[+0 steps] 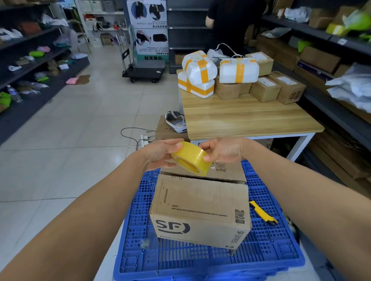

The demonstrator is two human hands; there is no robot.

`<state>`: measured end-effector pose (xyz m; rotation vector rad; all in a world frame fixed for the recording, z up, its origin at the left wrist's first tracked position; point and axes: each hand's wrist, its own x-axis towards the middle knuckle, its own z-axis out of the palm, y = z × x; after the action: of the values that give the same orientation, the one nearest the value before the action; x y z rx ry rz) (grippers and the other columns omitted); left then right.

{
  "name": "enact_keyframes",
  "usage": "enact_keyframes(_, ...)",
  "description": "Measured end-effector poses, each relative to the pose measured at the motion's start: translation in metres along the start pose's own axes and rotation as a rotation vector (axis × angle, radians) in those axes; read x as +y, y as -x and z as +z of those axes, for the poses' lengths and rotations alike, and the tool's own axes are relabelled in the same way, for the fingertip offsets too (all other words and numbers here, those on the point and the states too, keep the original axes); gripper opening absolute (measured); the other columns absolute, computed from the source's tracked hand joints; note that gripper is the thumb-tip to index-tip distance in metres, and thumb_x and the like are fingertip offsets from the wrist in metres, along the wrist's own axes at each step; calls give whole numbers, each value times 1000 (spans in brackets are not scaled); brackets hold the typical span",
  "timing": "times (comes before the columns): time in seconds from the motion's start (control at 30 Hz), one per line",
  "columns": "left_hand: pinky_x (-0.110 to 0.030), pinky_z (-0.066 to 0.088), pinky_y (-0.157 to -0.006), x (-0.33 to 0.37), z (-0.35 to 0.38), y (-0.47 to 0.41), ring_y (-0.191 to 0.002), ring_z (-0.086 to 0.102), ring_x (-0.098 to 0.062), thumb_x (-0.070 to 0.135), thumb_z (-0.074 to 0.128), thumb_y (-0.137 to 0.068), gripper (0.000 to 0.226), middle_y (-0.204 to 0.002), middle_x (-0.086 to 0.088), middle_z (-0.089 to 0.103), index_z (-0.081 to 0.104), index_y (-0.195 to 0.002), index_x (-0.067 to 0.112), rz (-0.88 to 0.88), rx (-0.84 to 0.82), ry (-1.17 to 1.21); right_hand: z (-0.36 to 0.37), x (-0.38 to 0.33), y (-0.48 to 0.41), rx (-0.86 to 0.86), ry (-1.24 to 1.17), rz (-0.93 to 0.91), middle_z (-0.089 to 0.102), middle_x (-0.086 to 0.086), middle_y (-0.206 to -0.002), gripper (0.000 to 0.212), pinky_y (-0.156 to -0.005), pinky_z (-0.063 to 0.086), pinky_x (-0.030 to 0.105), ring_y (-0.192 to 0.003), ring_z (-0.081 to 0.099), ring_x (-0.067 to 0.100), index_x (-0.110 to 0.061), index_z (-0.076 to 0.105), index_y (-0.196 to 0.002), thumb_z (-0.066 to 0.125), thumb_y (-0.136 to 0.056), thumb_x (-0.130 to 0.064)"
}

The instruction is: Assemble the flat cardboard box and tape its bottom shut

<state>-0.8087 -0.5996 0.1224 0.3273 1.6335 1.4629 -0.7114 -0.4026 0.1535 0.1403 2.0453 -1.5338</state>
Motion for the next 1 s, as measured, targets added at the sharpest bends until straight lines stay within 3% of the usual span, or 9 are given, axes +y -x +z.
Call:
enact_keyframes(0.17, -53, 37, -104, 0, -1, 4, -114, 55, -24, 30, 58, -90, 42, -129, -5, 56, 52, -131, 23, -9, 25, -13, 0, -2, 2, 16, -59, -9, 51, 13, -121, 45, -107, 36, 38, -115, 47, 25, 8, 38, -138, 42, -93, 9)
enact_keyframes(0.23, -52, 38, -103, 2, 7, 6, -114, 56, -23, 48, 66, -80, 51, -126, -3, 59, 54, -124, 25, -27, 5, -116, 4, -4, 1, 55, -120, -24, 56, 11, -112, 39, -103, 40, 39, -110, 51, 26, 8, 42, -135, 42, -96, 3)
enact_keyframes(0.3, -47, 42, -97, 6, 19, 8, -112, 57, -21, 64, 75, -57, 76, -120, 0, 63, 56, -120, 27, -40, -21, -251, 9, -11, -2, 91, -131, -38, 59, 10, -104, 30, -94, 45, 34, -102, 55, 26, 6, 52, -124, 44, -97, -2)
enact_keyframes(0.4, -45, 41, -100, 10, 27, 6, -111, 59, -21, 62, 77, -55, 79, -116, 1, 66, 56, -122, 26, 7, -6, -304, 15, -18, -3, 144, -130, -54, 62, 15, -108, 30, -89, 48, 34, -99, 59, 27, 8, 54, -122, 46, -97, -6)
enact_keyframes(0.5, -44, 46, -96, 10, 19, 6, -106, 63, -23, 55, 76, -61, 69, -114, -2, 68, 60, -120, 24, 47, 1, -228, 13, -14, 1, 138, -268, -96, 57, 18, -126, 41, -95, 46, 39, -114, 55, 30, 5, 45, -136, 40, -101, -17)
enact_keyframes(0.67, -46, 56, -83, 3, 8, 7, -99, 67, -33, 50, 68, -77, 44, -116, -14, 61, 58, -111, 24, 49, 66, 79, 11, -14, 5, 173, -203, -138, 56, 21, -128, 42, -106, 39, 44, -114, 54, 30, 5, 47, -135, 46, -98, -16)
enact_keyframes(0.8, -53, 54, -84, -6, 5, 6, -99, 67, -37, 57, 65, -77, 53, -110, -16, 68, 58, -113, 20, 25, 34, 260, 9, -12, 6, 152, -185, -138, 57, 17, -127, 41, -107, 39, 41, -115, 54, 28, 1, 48, -135, 48, -97, -13)
enact_keyframes(0.9, -55, 50, -91, -5, 7, 6, -102, 66, -32, 66, 61, -74, 53, -109, -9, 69, 60, -108, 26, 6, 64, 79, 12, -10, 3, 164, -177, -135, 58, 18, -121, 42, -99, 44, 39, -109, 55, 29, 5, 48, -135, 49, -96, -12)
enact_keyframes(1.0, -52, 47, -95, 2, 11, 10, -107, 61, -23, 68, 69, -63, 53, -113, 3, 65, 62, -105, 36, 39, 34, -192, 14, -12, -2, 197, -146, -106, 60, 19, -118, 44, -101, 43, 45, -105, 57, 30, 6, 51, -131, 52, -95, -19)
